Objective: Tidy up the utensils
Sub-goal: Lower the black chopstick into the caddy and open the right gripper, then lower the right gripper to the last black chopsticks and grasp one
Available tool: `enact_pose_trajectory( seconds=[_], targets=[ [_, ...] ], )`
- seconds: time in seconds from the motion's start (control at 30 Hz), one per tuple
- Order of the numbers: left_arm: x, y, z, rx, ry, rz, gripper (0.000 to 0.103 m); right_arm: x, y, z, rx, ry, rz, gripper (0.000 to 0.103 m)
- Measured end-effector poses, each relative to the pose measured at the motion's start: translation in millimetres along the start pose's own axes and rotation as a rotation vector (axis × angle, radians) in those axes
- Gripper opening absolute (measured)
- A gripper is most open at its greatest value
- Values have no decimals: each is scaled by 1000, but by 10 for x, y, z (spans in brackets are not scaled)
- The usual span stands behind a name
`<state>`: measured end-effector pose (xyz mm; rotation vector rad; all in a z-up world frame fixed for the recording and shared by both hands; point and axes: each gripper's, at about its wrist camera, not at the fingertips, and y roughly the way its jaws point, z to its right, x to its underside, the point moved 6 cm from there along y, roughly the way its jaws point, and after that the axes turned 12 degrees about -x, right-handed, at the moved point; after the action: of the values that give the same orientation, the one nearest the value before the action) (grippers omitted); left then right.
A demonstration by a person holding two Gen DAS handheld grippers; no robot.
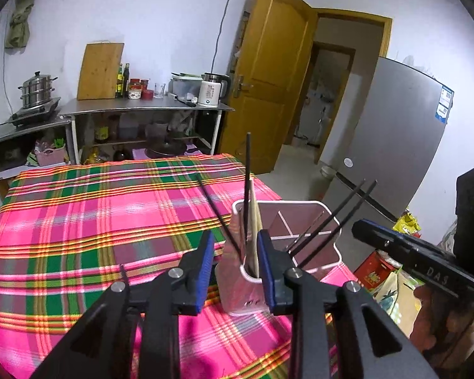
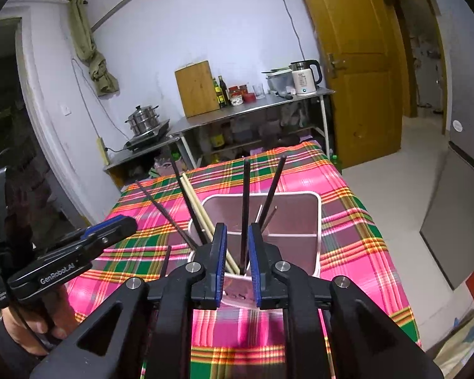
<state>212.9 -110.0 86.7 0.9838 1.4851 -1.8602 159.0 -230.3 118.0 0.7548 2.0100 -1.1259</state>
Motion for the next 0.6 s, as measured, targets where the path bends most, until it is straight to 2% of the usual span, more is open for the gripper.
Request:
enact_pose_trajectory(
  seconds=[0.3,0.6],
  targets=[
    [342,-268,-347,-56,-37,-9,29,206,-24,-276,-46,-54,-25,14],
    [697,-238,-719,-116,-107,-73,29,493,183,-498,-96,-67,-100,14]
  ],
)
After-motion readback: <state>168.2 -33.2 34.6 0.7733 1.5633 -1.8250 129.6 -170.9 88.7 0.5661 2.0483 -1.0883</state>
